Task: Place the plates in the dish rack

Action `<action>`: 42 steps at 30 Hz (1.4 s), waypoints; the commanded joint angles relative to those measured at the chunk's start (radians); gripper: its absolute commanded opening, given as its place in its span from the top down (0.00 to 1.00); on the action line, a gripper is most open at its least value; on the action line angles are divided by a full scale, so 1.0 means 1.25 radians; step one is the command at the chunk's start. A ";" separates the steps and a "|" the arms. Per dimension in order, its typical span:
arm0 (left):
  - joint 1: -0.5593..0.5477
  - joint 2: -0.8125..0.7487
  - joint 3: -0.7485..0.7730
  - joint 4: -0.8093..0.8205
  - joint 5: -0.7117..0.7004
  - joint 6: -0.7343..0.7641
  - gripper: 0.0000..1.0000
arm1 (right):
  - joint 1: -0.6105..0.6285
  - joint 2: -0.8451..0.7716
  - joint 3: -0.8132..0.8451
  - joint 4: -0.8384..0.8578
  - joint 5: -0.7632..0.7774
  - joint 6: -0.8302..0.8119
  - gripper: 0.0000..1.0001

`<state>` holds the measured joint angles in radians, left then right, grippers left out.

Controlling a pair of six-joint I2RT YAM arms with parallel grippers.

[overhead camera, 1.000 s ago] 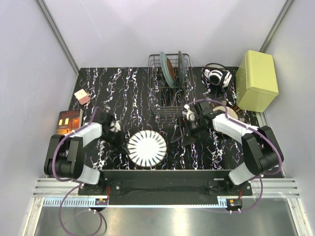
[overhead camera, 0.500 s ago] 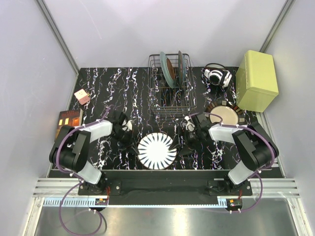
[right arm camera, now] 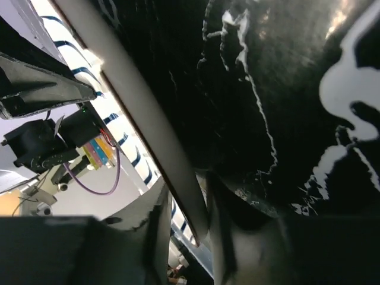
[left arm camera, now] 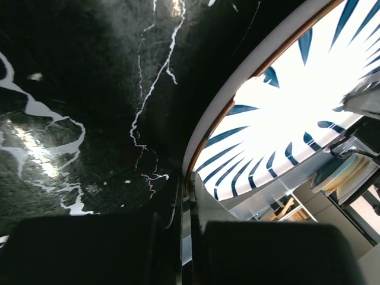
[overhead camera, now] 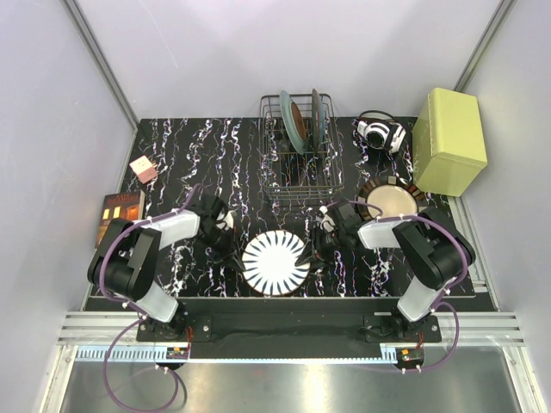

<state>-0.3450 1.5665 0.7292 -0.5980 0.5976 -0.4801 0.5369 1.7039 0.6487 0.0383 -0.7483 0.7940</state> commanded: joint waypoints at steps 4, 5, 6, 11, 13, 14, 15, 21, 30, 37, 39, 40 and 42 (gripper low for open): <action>-0.031 0.011 0.044 0.061 0.200 -0.022 1.00 | 0.018 -0.068 0.042 0.075 -0.009 -0.024 0.99; -0.030 0.011 0.049 0.059 0.207 -0.015 1.00 | 0.018 -0.077 0.072 0.049 -0.009 -0.042 1.00; -0.028 0.010 0.063 0.049 0.204 -0.005 1.00 | 0.017 -0.086 0.090 -0.013 -0.009 -0.063 1.00; 0.014 -0.113 0.148 -0.059 -0.059 0.132 0.37 | 0.016 -0.207 0.235 -0.245 0.007 -0.261 1.00; 0.045 -0.183 0.159 -0.077 -0.157 0.151 0.34 | 0.016 -0.241 0.302 -0.373 0.027 -0.344 1.00; 0.093 -0.207 0.160 -0.081 -0.181 0.151 0.34 | 0.015 -0.250 0.376 -0.439 0.035 -0.364 1.00; 0.120 -0.231 0.160 -0.080 -0.210 0.150 0.34 | 0.012 -0.255 0.417 -0.462 0.062 -0.376 1.00; 0.270 -0.335 0.184 -0.058 -0.284 0.151 0.34 | 0.013 -0.149 0.759 -0.514 0.196 -0.384 1.00; 0.342 -0.395 0.167 -0.017 -0.251 0.124 0.33 | 0.013 0.269 1.444 -0.525 0.535 -0.419 1.00; 0.391 -0.465 0.089 -0.009 -0.227 0.113 0.33 | 0.026 0.484 1.724 -0.463 0.765 -0.416 1.00; 0.400 -0.486 0.065 -0.003 -0.225 0.112 0.33 | 0.033 0.492 1.697 -0.404 0.834 -0.435 1.00; 0.401 -0.491 0.059 0.001 -0.222 0.110 0.33 | 0.040 0.507 1.697 -0.389 0.885 -0.441 1.00; 0.405 -0.497 0.045 0.011 -0.220 0.107 0.33 | 0.048 0.527 1.712 -0.350 0.919 -0.462 1.00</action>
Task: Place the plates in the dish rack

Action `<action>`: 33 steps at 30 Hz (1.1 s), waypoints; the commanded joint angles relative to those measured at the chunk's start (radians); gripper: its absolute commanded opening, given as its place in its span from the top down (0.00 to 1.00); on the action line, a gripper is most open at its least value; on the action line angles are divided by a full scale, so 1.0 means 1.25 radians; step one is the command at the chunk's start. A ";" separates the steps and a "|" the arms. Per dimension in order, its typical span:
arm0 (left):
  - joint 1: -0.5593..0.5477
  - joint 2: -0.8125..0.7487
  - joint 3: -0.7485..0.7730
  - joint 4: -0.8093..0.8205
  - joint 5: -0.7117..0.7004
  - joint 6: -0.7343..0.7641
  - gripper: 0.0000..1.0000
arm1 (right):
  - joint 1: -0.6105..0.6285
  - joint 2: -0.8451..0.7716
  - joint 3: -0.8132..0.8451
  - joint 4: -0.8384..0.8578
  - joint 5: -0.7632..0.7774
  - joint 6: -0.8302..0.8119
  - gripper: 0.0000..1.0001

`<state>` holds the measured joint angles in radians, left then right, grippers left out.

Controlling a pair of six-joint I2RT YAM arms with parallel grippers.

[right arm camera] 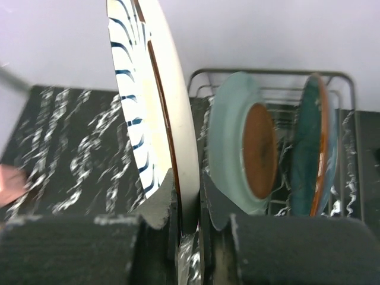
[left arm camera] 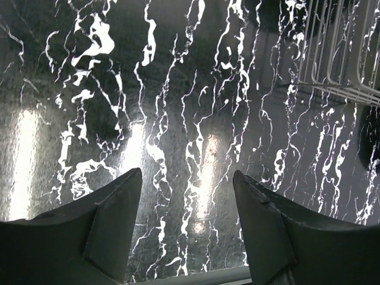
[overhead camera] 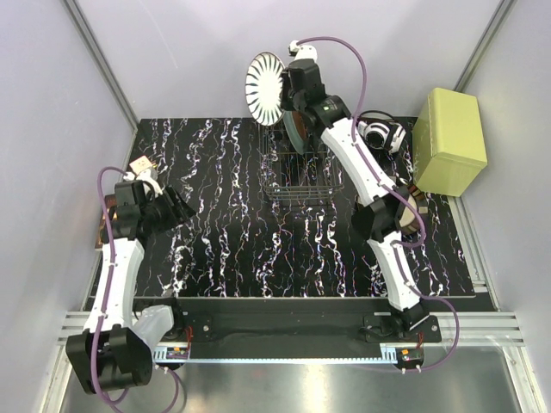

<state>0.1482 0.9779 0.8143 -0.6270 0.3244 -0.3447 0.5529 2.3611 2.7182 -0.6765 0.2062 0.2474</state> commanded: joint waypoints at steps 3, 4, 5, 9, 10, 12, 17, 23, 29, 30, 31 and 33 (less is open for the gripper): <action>0.012 -0.023 -0.032 0.046 0.005 -0.008 0.33 | 0.047 0.028 0.074 0.265 0.199 -0.057 1.00; 0.012 -0.018 -0.032 0.049 0.008 -0.009 0.33 | 0.051 0.034 0.072 0.276 0.225 -0.081 1.00; 0.012 -0.015 -0.029 0.051 0.010 -0.011 0.33 | 0.056 0.035 0.066 0.286 0.234 -0.092 1.00; 0.012 -0.009 -0.029 0.057 0.017 -0.019 0.33 | 0.063 0.038 0.045 0.312 0.285 -0.147 1.00; 0.012 -0.009 -0.032 0.060 0.018 -0.019 0.33 | 0.066 0.039 0.039 0.313 0.312 -0.174 1.00; 0.013 -0.010 -0.038 0.065 0.020 -0.025 0.33 | 0.068 0.044 0.034 0.317 0.338 -0.193 1.00; 0.019 -0.019 -0.061 0.088 0.030 -0.042 0.33 | 0.072 0.059 0.028 0.335 0.445 -0.289 1.00; 0.020 -0.021 -0.067 0.095 0.044 -0.049 0.33 | 0.072 0.053 -0.010 0.339 0.510 -0.326 1.00; 0.019 -0.025 -0.073 0.101 0.047 -0.054 0.33 | 0.077 0.054 -0.029 0.329 0.558 -0.370 1.00; 0.019 -0.026 -0.075 0.103 0.048 -0.057 0.33 | 0.078 0.056 -0.032 0.324 0.570 -0.373 1.00; 0.020 -0.029 -0.076 0.106 0.050 -0.057 0.33 | 0.078 0.059 -0.034 0.322 0.575 -0.376 1.00; 0.021 -0.030 -0.081 0.109 0.051 -0.058 0.33 | 0.079 0.062 -0.042 0.319 0.590 -0.380 1.00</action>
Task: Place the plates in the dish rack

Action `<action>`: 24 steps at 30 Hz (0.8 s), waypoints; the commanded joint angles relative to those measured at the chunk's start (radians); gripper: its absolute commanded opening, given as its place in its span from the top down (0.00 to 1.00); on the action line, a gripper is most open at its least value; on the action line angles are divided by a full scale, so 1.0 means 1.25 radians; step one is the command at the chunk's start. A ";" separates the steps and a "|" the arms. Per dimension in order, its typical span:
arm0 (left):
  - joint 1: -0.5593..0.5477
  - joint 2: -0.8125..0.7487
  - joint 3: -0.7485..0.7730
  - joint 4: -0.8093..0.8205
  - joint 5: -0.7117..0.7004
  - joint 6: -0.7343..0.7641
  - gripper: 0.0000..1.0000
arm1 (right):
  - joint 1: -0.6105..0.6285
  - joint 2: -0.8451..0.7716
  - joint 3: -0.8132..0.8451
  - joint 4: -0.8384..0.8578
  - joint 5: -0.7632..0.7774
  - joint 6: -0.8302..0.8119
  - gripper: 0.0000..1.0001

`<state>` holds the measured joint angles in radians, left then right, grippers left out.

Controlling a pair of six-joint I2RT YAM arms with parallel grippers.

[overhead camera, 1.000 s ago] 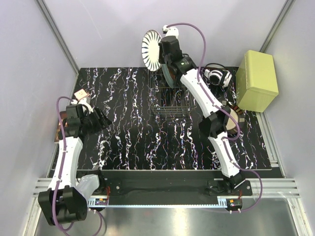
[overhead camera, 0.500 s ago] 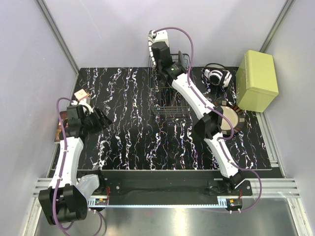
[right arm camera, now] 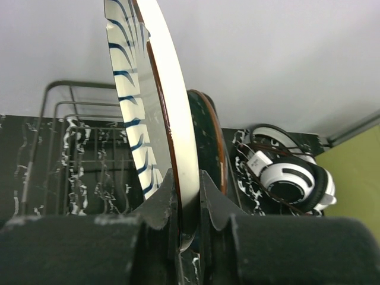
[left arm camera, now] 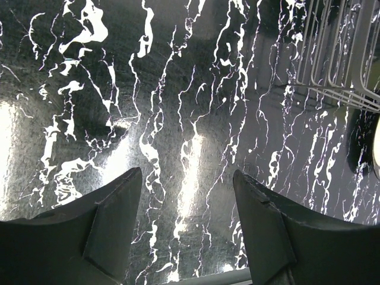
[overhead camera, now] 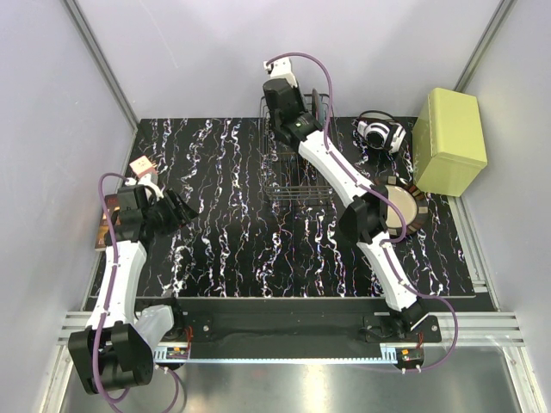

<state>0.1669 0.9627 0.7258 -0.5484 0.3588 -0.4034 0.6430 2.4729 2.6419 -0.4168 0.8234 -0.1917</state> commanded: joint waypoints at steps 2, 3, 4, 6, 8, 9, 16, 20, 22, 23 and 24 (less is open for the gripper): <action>0.006 -0.020 -0.011 0.048 0.025 -0.012 0.33 | 0.010 -0.019 0.021 0.110 0.107 -0.036 1.00; 0.006 -0.019 -0.011 0.048 0.023 -0.012 0.33 | 0.012 -0.014 0.019 0.109 0.111 -0.039 1.00; 0.006 -0.020 -0.012 0.050 0.023 -0.011 0.33 | 0.013 -0.012 0.016 0.109 0.113 -0.042 1.00; 0.006 -0.024 -0.014 0.048 0.026 -0.010 0.33 | 0.019 -0.009 0.011 0.102 0.114 -0.042 1.00; 0.005 -0.025 -0.015 0.048 0.023 -0.011 0.33 | 0.023 -0.005 0.003 0.090 0.118 -0.036 1.00; 0.006 -0.026 -0.016 0.048 0.025 -0.010 0.33 | 0.026 0.000 0.003 0.084 0.117 -0.023 1.00; 0.010 -0.033 -0.023 0.048 0.022 -0.006 0.33 | 0.028 0.026 0.009 0.032 0.117 0.016 1.00; 0.011 -0.034 -0.027 0.048 0.021 -0.005 0.33 | 0.030 0.028 0.012 0.019 0.112 0.029 1.00; 0.011 -0.031 -0.027 0.050 0.022 -0.007 0.33 | 0.030 0.028 0.006 0.008 0.113 0.033 1.00; 0.011 -0.029 -0.027 0.050 0.022 -0.009 0.33 | 0.030 0.031 0.003 0.003 0.114 0.040 1.00; 0.011 -0.028 -0.026 0.050 0.025 -0.007 0.33 | 0.030 0.033 0.002 -0.008 0.116 0.044 1.00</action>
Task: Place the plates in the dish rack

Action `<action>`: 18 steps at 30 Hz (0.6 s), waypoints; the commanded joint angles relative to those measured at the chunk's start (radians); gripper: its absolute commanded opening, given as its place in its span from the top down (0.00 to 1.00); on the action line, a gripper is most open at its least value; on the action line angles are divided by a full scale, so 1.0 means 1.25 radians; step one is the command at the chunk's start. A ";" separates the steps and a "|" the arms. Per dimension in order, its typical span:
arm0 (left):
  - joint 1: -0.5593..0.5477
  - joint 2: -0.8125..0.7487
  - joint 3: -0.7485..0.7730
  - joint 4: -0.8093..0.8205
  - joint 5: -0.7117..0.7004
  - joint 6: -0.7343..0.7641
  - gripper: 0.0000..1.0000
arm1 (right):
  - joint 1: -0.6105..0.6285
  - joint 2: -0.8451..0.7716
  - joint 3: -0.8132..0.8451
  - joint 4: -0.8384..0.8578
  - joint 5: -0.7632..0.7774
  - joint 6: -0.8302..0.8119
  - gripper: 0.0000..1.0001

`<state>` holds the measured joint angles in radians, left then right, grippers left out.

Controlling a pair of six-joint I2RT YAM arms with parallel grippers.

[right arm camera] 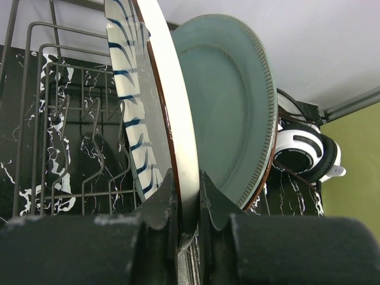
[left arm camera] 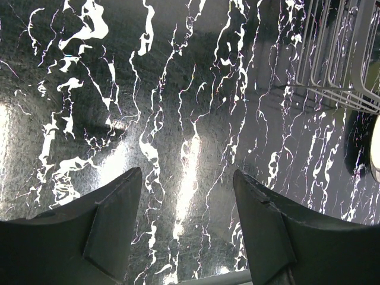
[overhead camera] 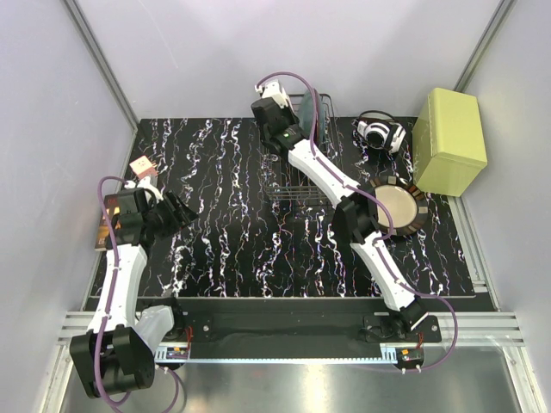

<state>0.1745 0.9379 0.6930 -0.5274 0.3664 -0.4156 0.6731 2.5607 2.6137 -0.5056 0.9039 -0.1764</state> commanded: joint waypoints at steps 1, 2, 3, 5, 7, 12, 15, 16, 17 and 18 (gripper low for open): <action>0.005 -0.008 0.000 0.035 0.021 0.002 0.33 | 0.006 -0.035 0.022 0.057 0.050 0.037 1.00; 0.005 -0.007 0.000 0.034 0.021 0.000 0.33 | 0.006 -0.029 0.022 0.054 0.052 0.044 1.00; 0.005 -0.007 0.000 0.033 0.020 0.000 0.33 | 0.005 -0.025 0.020 0.045 0.054 0.048 1.00; 0.006 -0.007 0.000 0.032 0.022 0.000 0.33 | 0.005 -0.018 0.019 0.039 0.052 0.054 1.00; 0.005 -0.007 0.002 0.029 0.023 0.001 0.33 | 0.005 -0.016 0.012 0.033 0.046 0.056 0.91; 0.005 -0.004 0.004 0.027 0.025 0.001 0.33 | 0.004 -0.024 -0.006 0.022 0.034 0.061 0.75; 0.005 -0.002 0.005 0.028 0.027 -0.003 0.33 | -0.002 -0.033 -0.010 0.019 0.030 0.060 0.69; 0.005 0.000 0.005 0.027 0.028 -0.003 0.33 | -0.002 -0.037 -0.011 0.019 0.030 0.060 0.63; 0.005 -0.002 0.005 0.028 0.030 -0.004 0.33 | -0.003 -0.042 -0.016 0.019 0.029 0.058 0.62; 0.005 -0.002 0.005 0.027 0.028 -0.004 0.33 | -0.003 -0.047 -0.019 0.017 0.028 0.055 0.61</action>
<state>0.1764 0.9379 0.6930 -0.5259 0.3725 -0.4160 0.6731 2.5671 2.5923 -0.5156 0.9028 -0.1135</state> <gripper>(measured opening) 0.671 0.366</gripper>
